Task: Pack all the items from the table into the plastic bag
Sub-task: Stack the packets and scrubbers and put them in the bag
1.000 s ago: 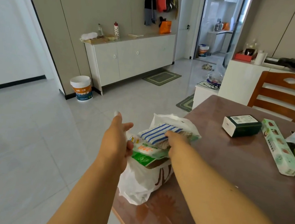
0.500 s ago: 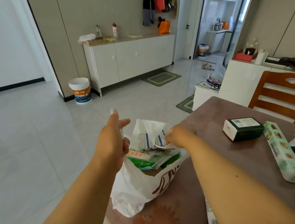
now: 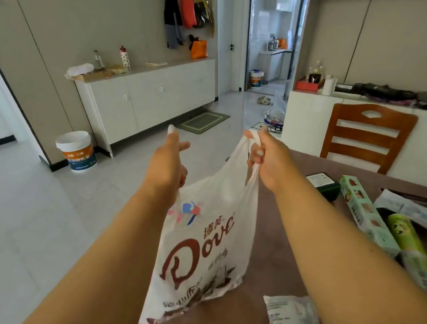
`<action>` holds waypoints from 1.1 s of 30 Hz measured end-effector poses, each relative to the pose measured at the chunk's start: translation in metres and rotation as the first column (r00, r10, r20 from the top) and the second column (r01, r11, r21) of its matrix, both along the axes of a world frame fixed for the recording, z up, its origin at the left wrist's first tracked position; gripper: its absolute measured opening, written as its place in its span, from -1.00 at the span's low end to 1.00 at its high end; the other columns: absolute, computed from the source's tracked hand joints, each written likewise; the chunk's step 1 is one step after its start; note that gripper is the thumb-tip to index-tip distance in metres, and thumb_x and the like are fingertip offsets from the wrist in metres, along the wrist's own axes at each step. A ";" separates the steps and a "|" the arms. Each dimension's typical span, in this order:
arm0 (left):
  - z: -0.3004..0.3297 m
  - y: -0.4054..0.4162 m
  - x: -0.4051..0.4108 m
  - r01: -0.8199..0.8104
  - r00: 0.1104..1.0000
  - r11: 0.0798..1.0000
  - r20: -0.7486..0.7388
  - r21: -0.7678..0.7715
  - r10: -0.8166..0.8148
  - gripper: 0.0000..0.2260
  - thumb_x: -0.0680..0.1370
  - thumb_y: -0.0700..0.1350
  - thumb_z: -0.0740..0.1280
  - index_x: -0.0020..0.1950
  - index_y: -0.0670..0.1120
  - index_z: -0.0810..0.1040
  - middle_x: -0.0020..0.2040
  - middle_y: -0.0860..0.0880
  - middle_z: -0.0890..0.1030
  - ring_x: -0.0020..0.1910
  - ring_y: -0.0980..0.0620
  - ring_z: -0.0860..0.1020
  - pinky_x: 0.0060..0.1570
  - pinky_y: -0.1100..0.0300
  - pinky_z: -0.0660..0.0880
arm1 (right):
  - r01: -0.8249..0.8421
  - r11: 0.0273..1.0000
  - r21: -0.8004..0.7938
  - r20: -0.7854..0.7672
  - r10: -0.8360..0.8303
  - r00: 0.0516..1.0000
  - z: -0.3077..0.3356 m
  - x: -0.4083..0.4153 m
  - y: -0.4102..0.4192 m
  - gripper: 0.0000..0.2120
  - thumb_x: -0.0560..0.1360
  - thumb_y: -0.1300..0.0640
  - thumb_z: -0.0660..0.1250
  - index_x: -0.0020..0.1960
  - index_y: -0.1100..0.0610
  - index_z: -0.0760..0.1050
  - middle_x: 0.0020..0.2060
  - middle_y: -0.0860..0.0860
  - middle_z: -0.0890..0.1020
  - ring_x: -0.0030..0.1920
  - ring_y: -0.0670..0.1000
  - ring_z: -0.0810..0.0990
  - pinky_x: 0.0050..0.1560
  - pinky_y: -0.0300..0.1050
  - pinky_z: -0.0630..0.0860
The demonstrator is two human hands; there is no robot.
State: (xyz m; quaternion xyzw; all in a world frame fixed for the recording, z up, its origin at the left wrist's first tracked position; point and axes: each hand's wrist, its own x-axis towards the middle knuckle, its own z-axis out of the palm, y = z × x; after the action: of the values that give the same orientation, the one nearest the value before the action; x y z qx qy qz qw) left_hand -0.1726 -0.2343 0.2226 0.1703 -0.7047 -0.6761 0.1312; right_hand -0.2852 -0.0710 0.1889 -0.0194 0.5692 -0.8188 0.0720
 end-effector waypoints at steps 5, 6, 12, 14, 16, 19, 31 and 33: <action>0.042 -0.001 -0.032 0.038 0.990 0.995 -0.140 0.095 -0.024 -0.44 0.62 0.23 -0.02 0.31 -0.13 0.50 -0.33 0.04 0.28 -0.43 0.10 0.18 -0.37 0.24 0.17 | 0.130 0.991 -0.035 -0.075 -0.132 0.988 0.039 -0.010 0.014 -0.61 0.62 -0.10 0.08 0.19 0.10 0.54 -0.59 -0.09 0.27 -0.50 -0.12 0.19 -0.35 -0.21 0.26; 0.045 -0.003 -0.035 0.039 0.989 0.991 -0.148 0.126 -0.020 -0.44 0.62 0.24 -0.01 0.31 -0.14 0.50 -0.33 0.05 0.29 -0.43 0.11 0.19 -0.37 0.24 0.18 | 0.151 0.988 -0.009 -0.098 -0.152 0.984 0.042 -0.013 0.017 -0.59 0.62 -0.11 0.08 0.26 0.11 0.51 -0.58 -0.09 0.26 -0.50 -0.11 0.18 -0.35 -0.21 0.25; -0.001 0.008 -0.042 0.077 0.993 0.996 0.082 0.042 -0.081 -0.45 0.61 0.23 0.00 0.23 -0.15 0.52 -0.33 -0.04 0.38 -0.46 0.06 0.26 -0.45 0.22 0.19 | 0.347 0.681 0.645 -0.207 -0.281 0.937 0.029 -0.015 0.043 -0.58 0.60 -0.08 0.11 0.27 0.17 0.47 -0.06 0.12 0.57 -0.05 0.15 0.55 0.10 0.11 0.53; -0.013 0.013 -0.041 0.109 0.980 0.994 0.172 -0.016 -0.104 -0.52 0.64 0.18 -0.01 0.05 -0.15 0.51 -0.33 -0.04 0.42 -0.42 0.04 0.36 -0.44 0.22 0.26 | 0.373 0.575 0.728 -0.220 -0.319 0.922 0.012 -0.015 0.052 -0.60 0.61 -0.02 0.13 0.29 0.23 0.44 0.11 0.14 0.57 0.06 0.18 0.57 0.07 0.03 0.54; -0.016 0.016 -0.043 0.125 0.973 0.990 0.205 -0.064 -0.110 -0.59 0.65 0.14 -0.02 -0.06 -0.09 0.47 -0.30 -0.01 0.46 -0.36 0.02 0.44 -0.40 0.22 0.33 | 0.381 0.549 0.744 -0.218 -0.339 0.915 0.002 -0.013 0.059 -0.64 0.59 0.02 0.18 0.29 0.21 0.43 0.10 0.12 0.57 -0.16 0.07 0.57 -0.26 -0.14 0.48; -0.018 0.019 -0.052 0.158 0.977 0.965 0.172 -0.211 -0.123 -0.70 0.66 0.09 0.02 0.08 -0.07 0.43 -0.08 -0.08 0.55 -0.21 -0.10 0.58 -0.20 0.07 0.55 | 0.411 0.501 0.761 -0.262 -0.341 0.903 -0.004 -0.017 0.067 -0.64 0.54 0.00 0.26 0.28 0.14 0.42 0.12 0.11 0.59 -0.14 0.05 0.56 -0.25 -0.15 0.43; -0.011 0.072 -0.015 -0.051 0.968 0.723 -0.213 -0.688 -0.134 -0.60 0.57 0.18 0.10 0.08 -0.01 0.62 0.11 -0.06 0.64 0.10 -0.06 0.58 0.18 -0.02 0.48 | 0.460 0.546 0.700 -0.253 -0.414 0.875 -0.022 0.018 0.100 -0.44 0.47 -0.13 0.33 0.37 0.10 0.33 0.23 0.05 0.54 0.20 0.10 0.52 0.12 -0.05 0.46; -0.014 0.102 0.001 0.174 0.954 0.791 -0.097 -0.587 -0.282 -0.66 0.59 0.14 0.12 -0.12 -0.01 0.60 -0.17 0.00 0.66 -0.20 0.03 0.63 -0.13 0.09 0.58 | 0.424 0.532 0.733 -0.189 -0.438 0.879 -0.035 0.031 0.113 -0.52 0.47 -0.11 0.31 0.29 0.13 0.44 0.13 0.07 0.59 0.11 0.09 0.56 0.01 -0.08 0.49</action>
State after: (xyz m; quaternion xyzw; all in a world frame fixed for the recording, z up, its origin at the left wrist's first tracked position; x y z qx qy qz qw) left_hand -0.1713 -0.1323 0.2090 -0.0253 -0.8754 -0.4568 0.1563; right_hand -0.2546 0.0424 0.1536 0.1605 0.8432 -0.4976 -0.1254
